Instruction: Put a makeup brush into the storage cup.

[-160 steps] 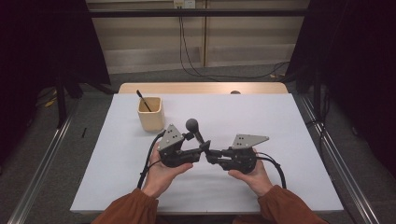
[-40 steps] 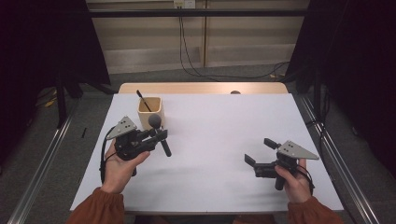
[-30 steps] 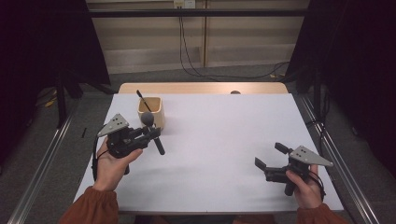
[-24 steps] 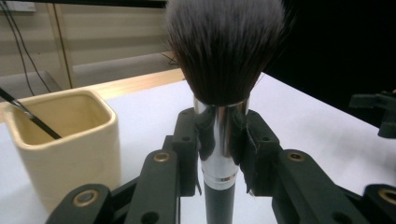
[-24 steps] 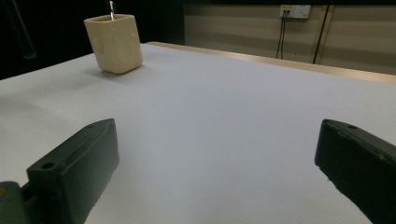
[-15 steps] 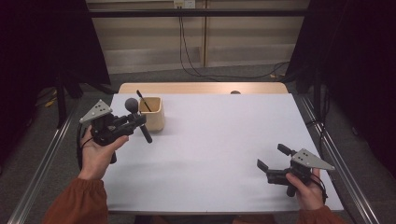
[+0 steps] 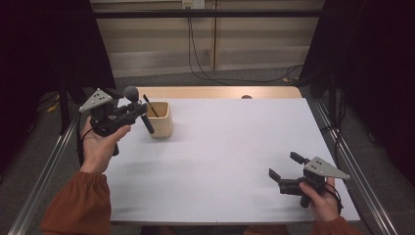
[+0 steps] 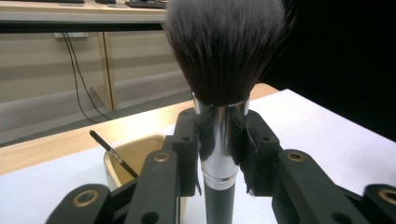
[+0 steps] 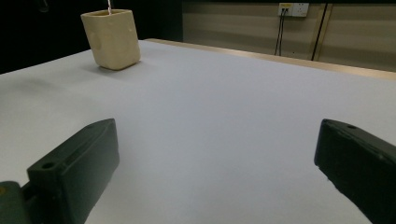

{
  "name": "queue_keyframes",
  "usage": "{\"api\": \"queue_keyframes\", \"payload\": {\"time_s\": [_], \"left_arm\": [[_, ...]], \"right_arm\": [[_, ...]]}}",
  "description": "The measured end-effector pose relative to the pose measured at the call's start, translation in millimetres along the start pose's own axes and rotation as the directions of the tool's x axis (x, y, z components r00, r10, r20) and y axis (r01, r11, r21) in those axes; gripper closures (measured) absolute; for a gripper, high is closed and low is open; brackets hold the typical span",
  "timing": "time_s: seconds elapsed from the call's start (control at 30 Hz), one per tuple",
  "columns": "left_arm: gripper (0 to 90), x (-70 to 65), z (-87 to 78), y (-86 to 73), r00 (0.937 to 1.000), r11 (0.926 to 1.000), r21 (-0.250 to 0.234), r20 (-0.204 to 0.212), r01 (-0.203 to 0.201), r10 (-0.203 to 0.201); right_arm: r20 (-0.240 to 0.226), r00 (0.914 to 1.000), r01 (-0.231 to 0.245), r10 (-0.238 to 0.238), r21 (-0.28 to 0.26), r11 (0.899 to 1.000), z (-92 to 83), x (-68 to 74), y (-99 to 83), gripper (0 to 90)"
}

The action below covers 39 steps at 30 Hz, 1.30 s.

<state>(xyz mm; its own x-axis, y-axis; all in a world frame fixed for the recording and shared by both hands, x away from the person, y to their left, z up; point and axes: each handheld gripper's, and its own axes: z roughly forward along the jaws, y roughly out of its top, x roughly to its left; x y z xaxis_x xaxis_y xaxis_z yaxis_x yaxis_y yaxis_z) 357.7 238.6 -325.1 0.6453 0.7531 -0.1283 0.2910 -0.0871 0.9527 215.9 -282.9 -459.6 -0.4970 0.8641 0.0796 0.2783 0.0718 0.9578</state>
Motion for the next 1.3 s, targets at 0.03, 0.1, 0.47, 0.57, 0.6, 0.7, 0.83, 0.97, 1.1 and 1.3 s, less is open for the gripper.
{"api": "queue_keyframes", "payload": {"time_s": [0.03, 0.1, 0.47, 0.57, 0.6, 0.7, 0.83, 0.97, 1.1, 1.3], "left_arm": [[70.5, 0.8, 1.1, 1.1, 1.0, 1.0, -0.007, 0.0, 0.002, -0.002], [70.4, 1.7, 3.8, 3.4, 1.0, 0.9999, -0.012, -0.002, 0.001, -0.001], [70.4, 9.2, 19.9, 6.8, 0.9993, 0.9997, -0.018, -0.033, 0.018, -0.019], [70.4, 13.8, 23.9, 9.1, 0.9984, 0.9993, -0.024, -0.048, 0.03, -0.031], [70.4, 15.2, 25.3, 9.7, 0.9978, 0.9996, -0.017, -0.062, 0.024, -0.025], [70.4, 17.9, 29.4, 10.6, 0.9975, 0.9996, -0.019, -0.067, 0.019, -0.021], [70.4, 20.1, 34.8, 13.3, 0.9984, 0.9996, -0.027, -0.056, -0.009, 0.007], [70.4, 23.9, 38.4, 16.4, 0.997, 0.9993, -0.037, -0.077, -0.005, 0.002], [70.4, 27.9, 43.4, 14.4, 0.9952, 0.9993, -0.037, -0.098, -0.011, 0.007], [70.3, 31.3, 50.5, 12.0, 0.9935, 0.9983, -0.055, -0.113, -0.016, 0.01]], "right_arm": [[-0.001, 1.0, -0.003, 0.003, 0.0, 1.0, 0.0, -0.1, 0.0, 0.0], [0.001, 1.0, -0.003, 0.003, 0.0, 1.0, 0.1, -0.4, -0.1, 0.0], [0.002, 0.9999, -0.01, 0.01, -0.015, 1.0, -2.1, -1.4, 0.8, 0.0], [0.009, 0.9998, -0.017, 0.017, -0.016, 1.0, -2.9, -2.9, 0.7, 0.0], [0.01, 0.9998, -0.016, 0.016, -0.017, 1.0, -3.0, -3.1, 0.7, 0.0], [0.002, 0.9999, -0.015, 0.015, -0.015, 1.0, -3.2, -2.5, 0.8, 0.0], [0.002, 0.9999, -0.015, 0.015, -0.014, 1.0, -3.1, -2.6, 0.5, 0.0], [-0.004, 0.9999, -0.01, 0.01, -0.011, 1.0, -2.2, -1.7, 0.0, 0.0], [-0.015, 0.9999, 0.0, 0.0, -0.01, 1.0, -1.1, -0.2, 0.1, 0.0], [-0.03, 0.9996, 0.001, -0.001, -0.006, 1.0, -0.4, 1.8, 0.1, 0.0]]}}
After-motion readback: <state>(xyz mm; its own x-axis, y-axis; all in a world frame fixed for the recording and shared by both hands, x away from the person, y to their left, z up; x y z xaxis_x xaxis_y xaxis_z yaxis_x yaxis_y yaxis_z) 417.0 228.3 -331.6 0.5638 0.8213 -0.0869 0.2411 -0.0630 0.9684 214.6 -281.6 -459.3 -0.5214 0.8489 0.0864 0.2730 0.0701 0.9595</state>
